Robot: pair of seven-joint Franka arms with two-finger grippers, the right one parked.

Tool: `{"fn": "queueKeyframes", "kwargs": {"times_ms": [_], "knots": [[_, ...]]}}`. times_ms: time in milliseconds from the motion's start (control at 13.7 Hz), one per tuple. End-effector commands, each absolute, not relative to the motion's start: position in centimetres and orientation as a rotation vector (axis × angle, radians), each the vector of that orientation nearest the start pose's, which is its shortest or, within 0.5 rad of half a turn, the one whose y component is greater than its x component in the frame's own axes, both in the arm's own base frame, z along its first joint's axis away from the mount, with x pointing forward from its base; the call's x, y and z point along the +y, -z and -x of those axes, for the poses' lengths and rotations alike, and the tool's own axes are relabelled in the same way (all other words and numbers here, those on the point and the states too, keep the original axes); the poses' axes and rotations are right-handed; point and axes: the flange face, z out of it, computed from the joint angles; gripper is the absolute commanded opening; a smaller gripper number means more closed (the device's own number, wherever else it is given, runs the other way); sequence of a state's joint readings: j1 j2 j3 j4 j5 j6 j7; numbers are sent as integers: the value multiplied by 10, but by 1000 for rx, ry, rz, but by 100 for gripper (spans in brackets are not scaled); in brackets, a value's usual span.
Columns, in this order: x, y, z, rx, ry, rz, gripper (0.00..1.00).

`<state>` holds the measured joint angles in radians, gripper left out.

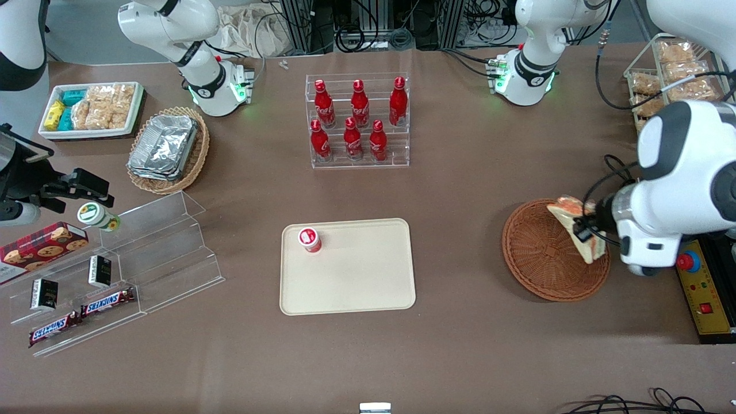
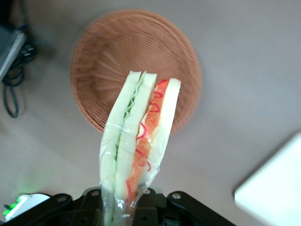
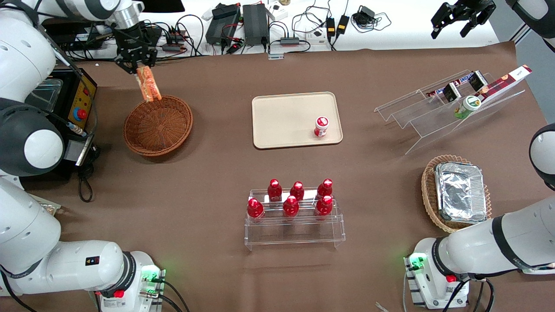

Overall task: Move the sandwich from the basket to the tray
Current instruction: 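Lift the sandwich and carry it with the left gripper toward the tray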

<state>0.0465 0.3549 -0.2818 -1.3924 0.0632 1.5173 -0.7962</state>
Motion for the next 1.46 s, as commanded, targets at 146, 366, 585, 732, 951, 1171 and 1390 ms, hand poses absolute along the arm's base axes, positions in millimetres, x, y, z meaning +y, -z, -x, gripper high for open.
{"fn": "queueKeyframes", "kwargs": {"times_ms": [146,366,585,732,951,1171,1390], "knots": [[-236,-493,-599,-437,-375,3047,0],[-324,-440,-590,-294,-372,3112,0],[-387,-376,-583,-327,-345,3146,0],[-407,-343,-580,-299,-359,3166,0],[-437,-294,-566,-240,-379,3175,0],[-441,-251,-573,-245,-322,3185,0],[-432,-240,-584,-270,-299,3188,0]]}}
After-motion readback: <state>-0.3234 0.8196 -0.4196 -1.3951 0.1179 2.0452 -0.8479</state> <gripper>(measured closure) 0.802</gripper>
